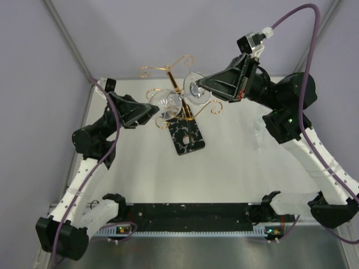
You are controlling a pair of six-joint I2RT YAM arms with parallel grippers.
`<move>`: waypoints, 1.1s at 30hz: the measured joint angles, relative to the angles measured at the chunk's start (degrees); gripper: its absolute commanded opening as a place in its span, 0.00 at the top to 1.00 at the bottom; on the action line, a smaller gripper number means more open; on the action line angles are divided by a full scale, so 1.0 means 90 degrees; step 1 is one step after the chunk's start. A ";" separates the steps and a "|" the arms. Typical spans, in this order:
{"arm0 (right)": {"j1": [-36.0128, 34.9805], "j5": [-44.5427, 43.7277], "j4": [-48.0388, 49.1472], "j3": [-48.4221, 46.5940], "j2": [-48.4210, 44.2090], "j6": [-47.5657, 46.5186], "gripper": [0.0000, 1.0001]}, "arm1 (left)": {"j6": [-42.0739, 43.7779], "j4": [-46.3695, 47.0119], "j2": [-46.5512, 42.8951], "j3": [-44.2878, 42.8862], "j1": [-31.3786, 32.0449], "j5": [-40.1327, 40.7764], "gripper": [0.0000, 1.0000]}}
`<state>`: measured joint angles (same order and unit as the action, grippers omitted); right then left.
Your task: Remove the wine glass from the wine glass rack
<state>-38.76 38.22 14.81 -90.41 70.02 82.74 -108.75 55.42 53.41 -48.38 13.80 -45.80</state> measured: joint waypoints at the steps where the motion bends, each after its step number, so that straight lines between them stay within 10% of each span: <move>1: -0.0005 -0.0010 0.0085 0.0051 -0.0017 0.0036 1.00 | -0.0022 0.0061 0.0000 0.0024 0.0000 0.0007 0.63; 9: -0.0007 -0.0289 0.0731 0.0716 -0.0459 0.0262 1.00 | -0.0639 0.1037 -0.0083 0.0117 0.0068 0.0505 1.00; 22: -0.0015 -0.1481 0.2062 0.3220 -0.1732 0.0736 1.00 | -0.0896 0.0913 -0.0075 0.0117 0.0141 0.0172 1.00; 27: -0.0007 -0.1800 0.2314 0.3832 -0.2030 0.0886 0.66 | -0.0716 0.0597 -0.0085 0.0104 0.0138 -0.0010 1.00; 33: 0.0284 -0.1906 0.1928 0.4639 -0.2431 0.0828 0.52 | -0.0124 0.0430 -0.0131 -0.0182 0.0049 -0.0002 1.00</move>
<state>-36.21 21.06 32.16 -48.66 48.14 90.19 -109.86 59.29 52.23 -50.02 14.24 -45.82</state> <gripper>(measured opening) 0.461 0.139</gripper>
